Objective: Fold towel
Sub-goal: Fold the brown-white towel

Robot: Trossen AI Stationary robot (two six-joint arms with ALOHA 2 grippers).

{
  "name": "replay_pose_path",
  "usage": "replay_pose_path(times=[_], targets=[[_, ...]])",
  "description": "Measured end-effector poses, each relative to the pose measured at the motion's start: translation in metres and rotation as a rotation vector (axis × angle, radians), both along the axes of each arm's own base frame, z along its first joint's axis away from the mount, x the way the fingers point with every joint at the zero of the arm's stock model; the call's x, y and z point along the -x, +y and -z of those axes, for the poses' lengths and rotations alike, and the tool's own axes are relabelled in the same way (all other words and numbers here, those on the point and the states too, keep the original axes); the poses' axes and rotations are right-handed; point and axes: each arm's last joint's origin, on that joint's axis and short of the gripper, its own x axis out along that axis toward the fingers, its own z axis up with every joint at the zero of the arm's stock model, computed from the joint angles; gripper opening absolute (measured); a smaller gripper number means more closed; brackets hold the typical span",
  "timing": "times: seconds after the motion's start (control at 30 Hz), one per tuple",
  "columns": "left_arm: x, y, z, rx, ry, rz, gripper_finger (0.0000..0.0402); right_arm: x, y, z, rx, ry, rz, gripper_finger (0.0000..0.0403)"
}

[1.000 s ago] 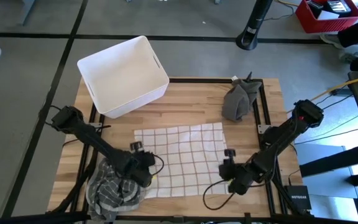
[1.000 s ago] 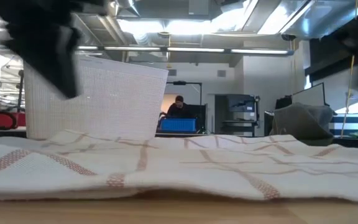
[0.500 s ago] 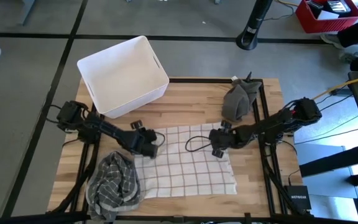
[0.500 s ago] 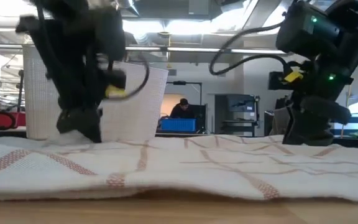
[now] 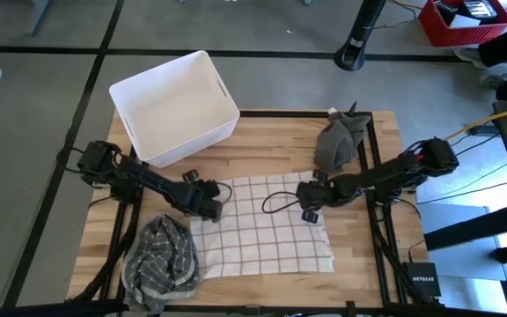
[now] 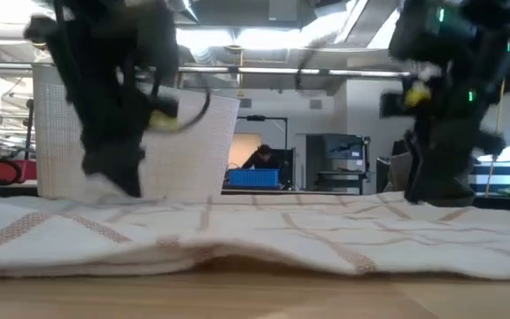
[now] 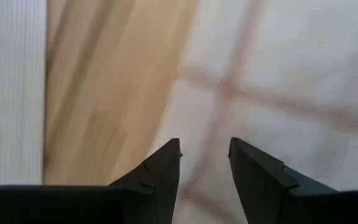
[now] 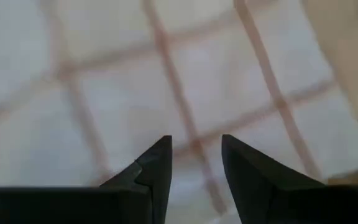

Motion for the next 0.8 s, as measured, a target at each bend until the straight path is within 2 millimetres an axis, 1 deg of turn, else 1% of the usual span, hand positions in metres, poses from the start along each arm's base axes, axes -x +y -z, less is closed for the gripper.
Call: replay_pose_path(times=[0.07, 0.13, 0.23, 0.3, 0.4, 0.47, 0.57, 0.6, 0.67, 0.8], targets=[[-0.007, -0.007, -0.020, 0.000, -0.053, 0.062, 0.0133, -0.002, 0.001, -0.013, -0.016, -0.014, -0.038, 0.0140], [-0.010, -0.014, -0.035, 0.024, -0.084, 0.124, 0.0133, -0.001, 0.001, -0.020, -0.034, -0.012, -0.066, 0.0140], [-0.010, -0.025, -0.054, 0.145, -0.121, 0.208, 0.0133, 0.001, 0.002, -0.028, -0.062, -0.036, -0.092, 0.0140], [-0.010, -0.031, -0.059, 0.245, -0.136, 0.244, 0.0136, 0.002, 0.007, -0.028, -0.091, -0.029, -0.133, 0.0143], [-0.008, -0.041, -0.053, 0.329, -0.121, 0.279, 0.0150, 0.003, 0.020, -0.024, -0.153, -0.036, -0.191, 0.0161], [-0.008, -0.049, -0.047, 0.346, -0.137, 0.307, 0.0165, 0.005, 0.032, -0.021, -0.223, -0.026, -0.215, 0.0180], [-0.012, -0.057, -0.035, 0.348, -0.156, 0.364, 0.0183, 0.014, 0.052, -0.020, -0.341, 0.024, -0.249, 0.0202], [-0.015, -0.059, -0.032, 0.345, -0.161, 0.375, 0.0187, 0.017, 0.059, -0.020, -0.340, 0.032, -0.241, 0.0206], [-0.019, -0.062, -0.023, 0.351, -0.160, 0.374, 0.0191, 0.026, 0.068, -0.018, -0.278, 0.046, -0.226, 0.0208], [-0.018, -0.070, 0.002, 0.417, -0.035, 0.378, 0.0189, 0.035, 0.078, -0.013, -0.111, 0.051, -0.240, 0.0202]])
